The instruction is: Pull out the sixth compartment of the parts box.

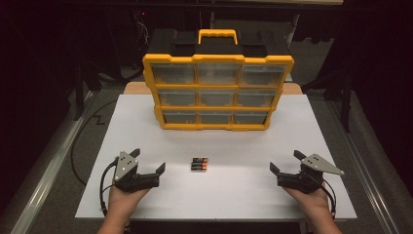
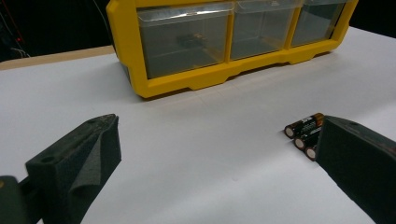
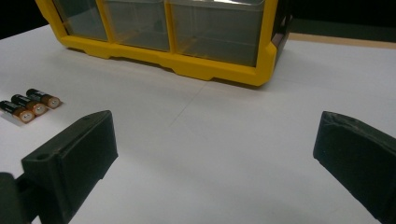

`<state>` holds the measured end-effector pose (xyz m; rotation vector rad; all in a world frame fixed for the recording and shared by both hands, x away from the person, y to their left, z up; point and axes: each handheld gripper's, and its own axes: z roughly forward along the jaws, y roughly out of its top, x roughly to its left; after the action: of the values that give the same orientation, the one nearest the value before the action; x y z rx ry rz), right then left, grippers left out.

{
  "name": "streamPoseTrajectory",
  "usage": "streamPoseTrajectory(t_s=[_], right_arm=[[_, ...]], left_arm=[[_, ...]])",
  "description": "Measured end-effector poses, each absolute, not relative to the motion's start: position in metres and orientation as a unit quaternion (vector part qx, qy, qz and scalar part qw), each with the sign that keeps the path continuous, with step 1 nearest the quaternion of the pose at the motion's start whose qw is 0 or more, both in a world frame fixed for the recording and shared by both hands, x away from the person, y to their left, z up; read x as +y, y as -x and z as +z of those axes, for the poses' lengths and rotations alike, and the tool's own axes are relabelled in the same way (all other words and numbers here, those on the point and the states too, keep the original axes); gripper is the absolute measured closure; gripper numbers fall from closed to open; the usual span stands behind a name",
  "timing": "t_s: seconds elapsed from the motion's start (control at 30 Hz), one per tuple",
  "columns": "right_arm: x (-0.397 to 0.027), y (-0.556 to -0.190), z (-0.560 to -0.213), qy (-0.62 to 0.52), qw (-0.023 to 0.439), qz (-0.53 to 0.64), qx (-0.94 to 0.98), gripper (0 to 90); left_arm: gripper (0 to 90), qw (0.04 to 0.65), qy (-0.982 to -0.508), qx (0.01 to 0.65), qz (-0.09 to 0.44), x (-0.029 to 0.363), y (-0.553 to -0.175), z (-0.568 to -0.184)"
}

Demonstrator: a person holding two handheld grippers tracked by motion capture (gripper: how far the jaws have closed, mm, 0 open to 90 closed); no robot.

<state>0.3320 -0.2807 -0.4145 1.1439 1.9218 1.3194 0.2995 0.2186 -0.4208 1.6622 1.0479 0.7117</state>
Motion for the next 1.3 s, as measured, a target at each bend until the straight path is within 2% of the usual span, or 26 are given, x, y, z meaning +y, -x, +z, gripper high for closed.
streamPoseTrajectory(t_s=[0.77, 1.03, 1.3], right_arm=[[-0.264, -0.335, -0.414, -0.401, 0.291, 0.473, 0.728, 1.3], [-0.256, -0.347, -0.412, -0.404, 0.290, 0.463, 0.734, 1.3], [-0.254, -0.370, -0.415, -0.418, 0.292, 0.463, 0.725, 1.3]], left_arm=[[1.0, 0.498, -0.695, 0.430, 0.289, 0.219, -0.301, -0.422], [0.5, 0.488, -0.699, 0.437, 0.287, 0.218, -0.301, -0.422], [0.5, 0.503, -0.693, 0.423, 0.294, 0.216, -0.300, -0.423]])
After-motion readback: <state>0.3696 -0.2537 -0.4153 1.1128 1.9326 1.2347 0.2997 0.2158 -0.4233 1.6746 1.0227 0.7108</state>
